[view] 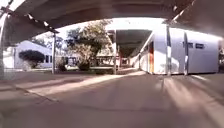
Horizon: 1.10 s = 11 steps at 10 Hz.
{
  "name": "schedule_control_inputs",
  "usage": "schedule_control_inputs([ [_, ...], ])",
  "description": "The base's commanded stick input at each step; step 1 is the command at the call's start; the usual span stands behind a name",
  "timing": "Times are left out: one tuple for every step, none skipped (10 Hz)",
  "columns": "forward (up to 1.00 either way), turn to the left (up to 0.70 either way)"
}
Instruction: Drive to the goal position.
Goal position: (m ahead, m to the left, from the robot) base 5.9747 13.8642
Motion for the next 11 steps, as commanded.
schedule_control_inputs([
  [0.7,0.03],
  [0.7,0.0],
  [0.7,0.0],
  [0.7,0.0],
  [0.7,0.0],
  [0.7,0.0],
  [0.7,0.0],
  [0.7,0.0],
  [0.7,0.0],
  [0.7,0.0],
  [0.7,0.35],
])
